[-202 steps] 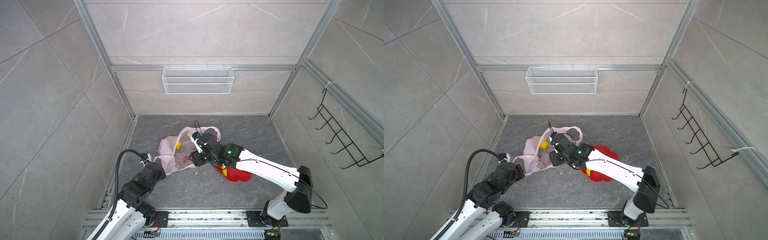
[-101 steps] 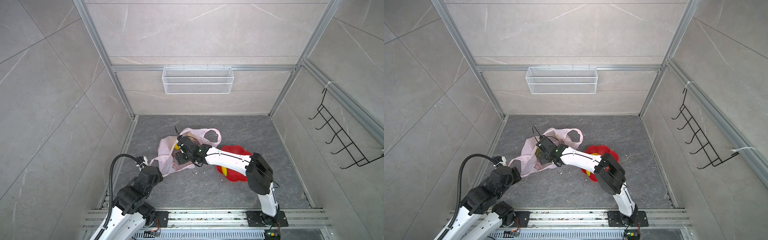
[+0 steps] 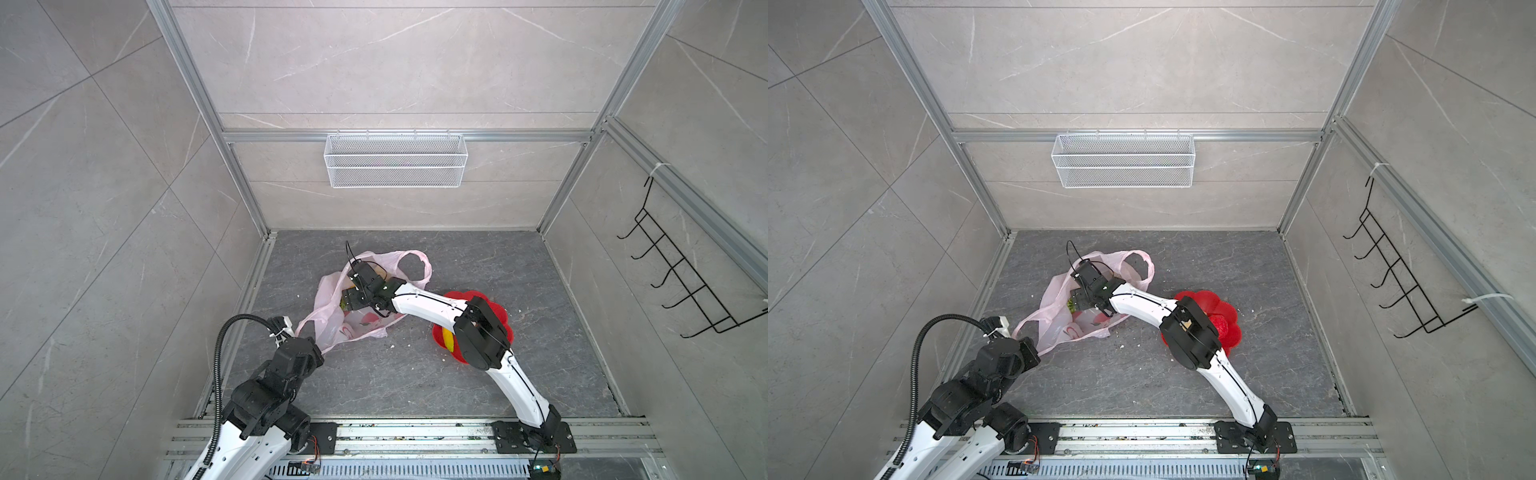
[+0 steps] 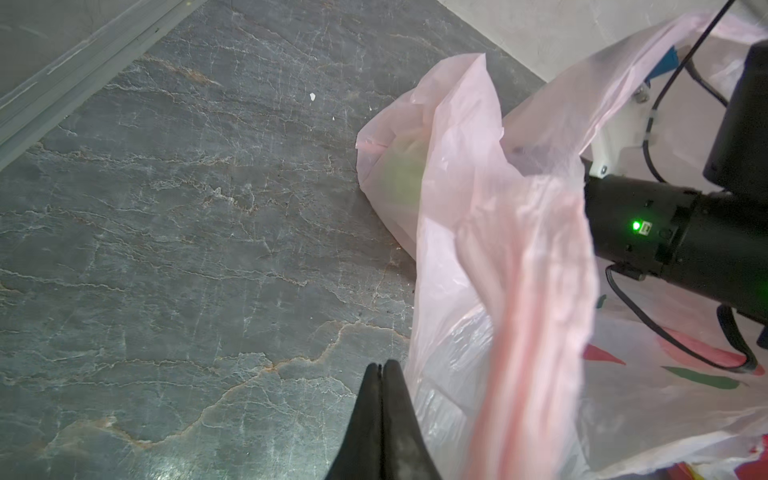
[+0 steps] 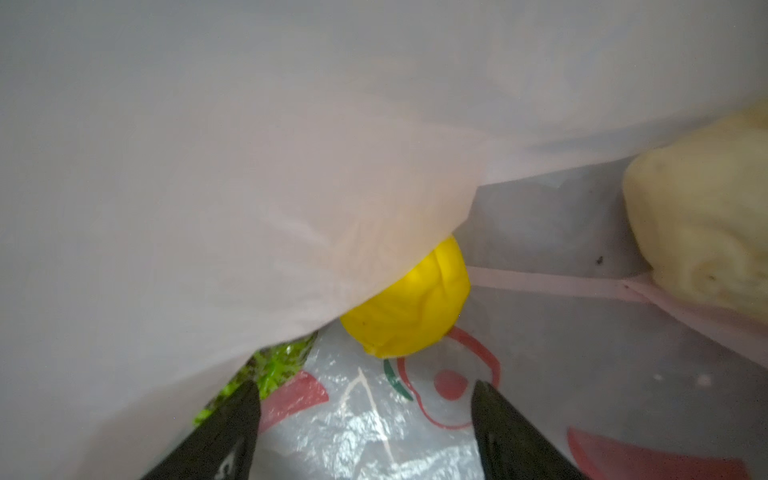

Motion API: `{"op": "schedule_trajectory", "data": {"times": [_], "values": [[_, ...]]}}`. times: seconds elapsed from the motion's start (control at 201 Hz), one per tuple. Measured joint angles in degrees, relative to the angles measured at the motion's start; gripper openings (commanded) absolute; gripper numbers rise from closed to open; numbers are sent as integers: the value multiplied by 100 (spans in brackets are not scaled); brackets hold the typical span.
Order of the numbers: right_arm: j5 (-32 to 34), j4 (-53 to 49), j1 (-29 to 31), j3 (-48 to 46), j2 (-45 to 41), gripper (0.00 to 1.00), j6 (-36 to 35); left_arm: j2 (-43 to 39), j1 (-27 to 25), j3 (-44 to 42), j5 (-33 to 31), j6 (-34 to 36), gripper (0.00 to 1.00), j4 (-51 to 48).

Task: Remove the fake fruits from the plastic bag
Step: 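Reach the right gripper back into the bag mouth toward the yellow lemon, then close the right gripper on the yellow lemon inside the bag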

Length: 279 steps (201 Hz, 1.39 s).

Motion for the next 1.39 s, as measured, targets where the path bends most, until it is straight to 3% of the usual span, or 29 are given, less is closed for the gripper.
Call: {"op": "schedule_trajectory", "data": {"times": [0.189, 1.02, 1.389], "values": [[81, -7, -17, 492, 378, 90, 22, 61, 0, -111, 52, 33, 0, 109], [562, -188, -59, 1858, 1401, 92, 837, -369, 0, -361, 295, 31, 0, 129], [616, -299, -63, 2365, 1685, 79, 938, -485, 0, -367, 299, 31, 0, 103]]}}
